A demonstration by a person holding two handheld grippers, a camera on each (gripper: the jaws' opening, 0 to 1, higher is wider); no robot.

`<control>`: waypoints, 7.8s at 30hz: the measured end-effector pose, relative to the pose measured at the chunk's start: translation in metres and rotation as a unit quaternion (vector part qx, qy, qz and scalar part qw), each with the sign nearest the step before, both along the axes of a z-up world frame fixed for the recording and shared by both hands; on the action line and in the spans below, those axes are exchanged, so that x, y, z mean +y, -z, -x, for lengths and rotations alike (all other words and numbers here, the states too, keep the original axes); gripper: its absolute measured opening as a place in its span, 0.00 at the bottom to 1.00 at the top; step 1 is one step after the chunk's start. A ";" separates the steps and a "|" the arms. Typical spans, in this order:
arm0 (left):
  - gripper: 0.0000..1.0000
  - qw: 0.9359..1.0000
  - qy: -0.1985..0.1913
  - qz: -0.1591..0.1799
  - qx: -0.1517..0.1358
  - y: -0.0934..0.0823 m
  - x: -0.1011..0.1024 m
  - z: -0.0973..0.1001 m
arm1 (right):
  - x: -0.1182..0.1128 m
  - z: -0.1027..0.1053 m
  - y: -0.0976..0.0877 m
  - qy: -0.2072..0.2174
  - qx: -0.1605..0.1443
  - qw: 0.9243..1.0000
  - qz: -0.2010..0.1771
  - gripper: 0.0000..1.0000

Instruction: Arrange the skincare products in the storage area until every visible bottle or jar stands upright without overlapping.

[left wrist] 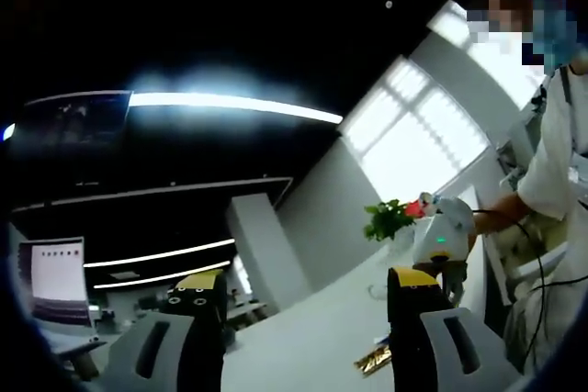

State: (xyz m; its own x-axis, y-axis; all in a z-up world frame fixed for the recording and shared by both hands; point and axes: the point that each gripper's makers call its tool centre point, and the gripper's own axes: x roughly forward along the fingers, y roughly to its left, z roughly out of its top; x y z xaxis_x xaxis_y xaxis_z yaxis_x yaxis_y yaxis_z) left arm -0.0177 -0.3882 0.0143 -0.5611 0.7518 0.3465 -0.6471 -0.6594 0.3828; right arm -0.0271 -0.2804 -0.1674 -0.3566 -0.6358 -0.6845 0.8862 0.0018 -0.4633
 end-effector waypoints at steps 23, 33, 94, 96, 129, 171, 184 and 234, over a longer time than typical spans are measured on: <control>0.67 1.000 0.005 0.010 -0.003 0.004 0.003 0.002 | 0.001 -0.028 0.022 0.096 -0.196 0.975 0.049 0.21; 0.67 1.000 0.005 0.002 0.000 0.001 0.001 -0.001 | -0.006 -0.019 0.004 0.084 -0.229 0.963 0.115 0.27; 0.67 1.000 -0.001 0.015 0.007 0.003 0.000 -0.005 | 0.015 -0.011 0.018 0.049 -0.225 0.970 0.073 0.32; 0.67 1.000 -0.002 0.017 0.007 0.003 0.001 -0.005 | 0.015 -0.010 0.018 0.047 -0.224 0.971 0.071 0.32; 0.67 1.000 0.010 0.014 0.011 0.003 0.004 -0.010 | 0.014 0.010 0.020 0.023 -0.232 0.972 0.043 0.30; 0.66 1.000 0.001 0.015 0.011 0.002 0.001 -0.006 | 0.016 0.099 0.008 0.165 -0.206 0.953 0.152 0.39; 0.66 1.000 0.000 0.016 0.011 0.003 0.000 -0.004 | 0.015 0.109 0.018 0.181 -0.211 0.950 0.140 0.32; 0.62 0.999 0.003 0.034 0.023 0.005 0.006 -0.007 | -0.010 0.098 0.011 0.101 -0.237 0.956 0.140 0.30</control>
